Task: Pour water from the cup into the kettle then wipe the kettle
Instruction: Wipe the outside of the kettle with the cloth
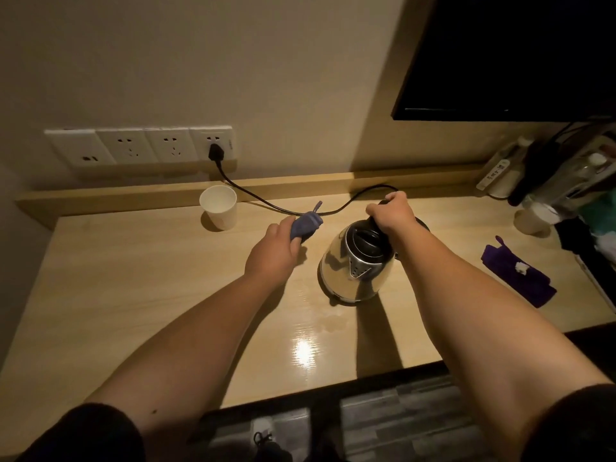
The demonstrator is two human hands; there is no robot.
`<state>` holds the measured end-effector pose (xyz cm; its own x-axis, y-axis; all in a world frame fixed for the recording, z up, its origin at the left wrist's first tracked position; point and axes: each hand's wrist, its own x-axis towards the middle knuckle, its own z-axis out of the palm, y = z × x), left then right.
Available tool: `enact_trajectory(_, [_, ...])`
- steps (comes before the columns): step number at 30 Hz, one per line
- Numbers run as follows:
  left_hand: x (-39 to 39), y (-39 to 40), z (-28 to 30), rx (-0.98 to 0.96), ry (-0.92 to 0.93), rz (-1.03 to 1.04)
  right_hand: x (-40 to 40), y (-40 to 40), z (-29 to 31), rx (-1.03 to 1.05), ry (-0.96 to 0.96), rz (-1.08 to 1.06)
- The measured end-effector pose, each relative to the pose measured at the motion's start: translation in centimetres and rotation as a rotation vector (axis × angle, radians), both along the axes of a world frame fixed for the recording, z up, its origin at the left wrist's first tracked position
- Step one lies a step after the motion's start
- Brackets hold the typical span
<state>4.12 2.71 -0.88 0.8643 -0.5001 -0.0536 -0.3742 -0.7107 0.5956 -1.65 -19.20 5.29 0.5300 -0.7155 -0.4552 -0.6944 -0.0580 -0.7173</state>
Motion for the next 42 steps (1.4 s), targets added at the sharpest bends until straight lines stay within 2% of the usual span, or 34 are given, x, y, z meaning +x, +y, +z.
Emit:
enact_trajectory(6, [0.8,-0.8,-0.6,-0.133,0.125,-0.06,0.2,0.4,-0.3,-0.076,-0.034,0.187])
enact_trajectory(12, [-0.4,-2.7,-1.1,-0.201,0.179,-0.142,-0.9,-1.2,-0.2,-0.044,-0.085,0.355])
enact_trajectory(23, [-2.3,-6.1,-0.2,-0.365,0.314,0.043,-3.4,-5.3,-0.4,0.105,-0.206,0.336])
enact_trajectory(28, [-3.7,-7.0,0.4,-0.368,0.277,-0.005,-3.9,-6.4,-0.9,0.12,-0.248,0.359])
enact_trajectory(36, [-7.9,-9.3,0.7,-0.164,-0.07,-0.128,-4.2,-6.8,-0.8,0.071,-0.268,0.385])
enact_trajectory(42, [-8.8,-10.7,0.4,-0.27,0.004,-0.147,-4.9,-7.1,-1.1,0.076,-0.302,0.378])
